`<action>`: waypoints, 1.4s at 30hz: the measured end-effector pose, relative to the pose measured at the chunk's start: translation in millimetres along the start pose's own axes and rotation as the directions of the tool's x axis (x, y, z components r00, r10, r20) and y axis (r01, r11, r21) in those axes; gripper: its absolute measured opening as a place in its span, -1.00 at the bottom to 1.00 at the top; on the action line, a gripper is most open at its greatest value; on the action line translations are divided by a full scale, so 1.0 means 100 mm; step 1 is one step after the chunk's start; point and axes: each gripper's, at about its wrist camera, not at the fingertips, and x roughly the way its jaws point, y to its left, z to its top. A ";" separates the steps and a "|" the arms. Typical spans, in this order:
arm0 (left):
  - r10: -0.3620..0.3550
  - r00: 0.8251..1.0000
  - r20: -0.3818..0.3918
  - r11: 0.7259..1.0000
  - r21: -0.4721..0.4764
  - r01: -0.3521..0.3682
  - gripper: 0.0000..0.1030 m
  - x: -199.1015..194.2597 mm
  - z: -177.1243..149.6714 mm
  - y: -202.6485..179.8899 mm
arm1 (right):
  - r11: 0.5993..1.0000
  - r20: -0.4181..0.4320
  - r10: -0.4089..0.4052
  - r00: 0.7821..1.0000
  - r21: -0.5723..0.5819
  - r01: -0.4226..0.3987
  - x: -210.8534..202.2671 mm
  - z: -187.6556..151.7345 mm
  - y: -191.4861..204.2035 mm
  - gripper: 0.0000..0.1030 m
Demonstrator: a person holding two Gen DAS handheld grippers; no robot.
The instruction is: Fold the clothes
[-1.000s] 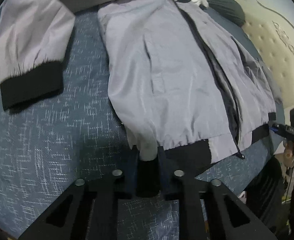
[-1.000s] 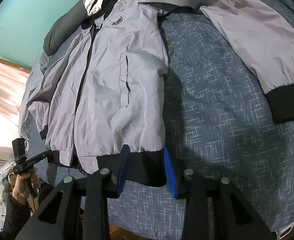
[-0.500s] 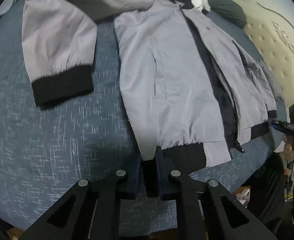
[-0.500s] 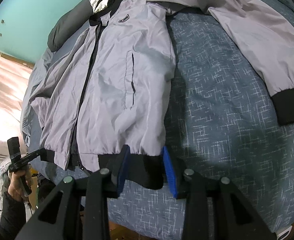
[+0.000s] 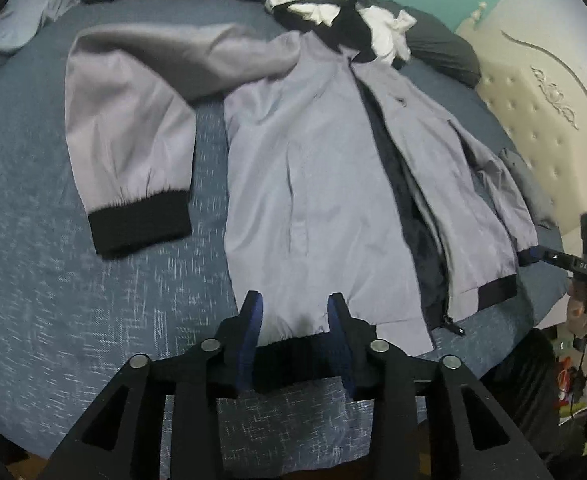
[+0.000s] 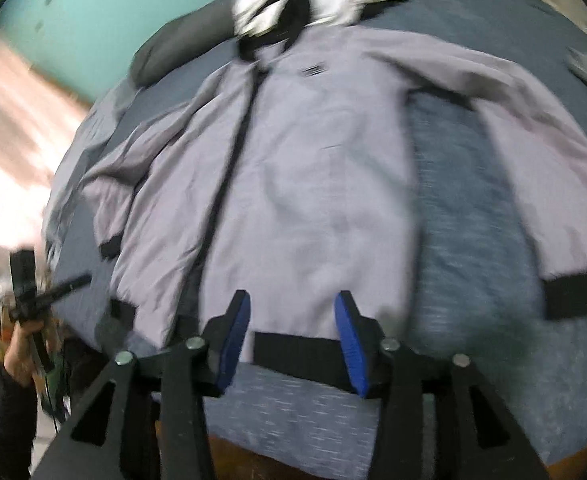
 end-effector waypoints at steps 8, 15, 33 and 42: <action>-0.019 1.000 0.021 0.999 0.046 0.018 -0.27 0.04 0.10 -0.21 | 0.995 -0.104 0.025 0.994 -0.090 -0.034 0.67 0.00 0.68 -0.04; -0.055 0.998 0.039 0.997 0.049 0.053 -0.27 0.11 0.21 -0.29 | 0.996 -0.157 0.009 0.988 -0.084 -0.023 1.10 0.02 0.87 -0.04; -0.092 0.995 0.038 0.995 0.052 0.090 -0.25 0.20 0.25 -0.37 | 0.987 -0.175 -0.087 0.981 -0.149 0.061 1.40 -0.03 0.77 -0.86; -0.108 0.994 0.030 0.994 0.027 0.107 -0.21 0.23 0.26 -0.37 | 0.980 -0.159 0.056 0.986 -0.178 -0.084 1.31 0.09 1.07 -0.88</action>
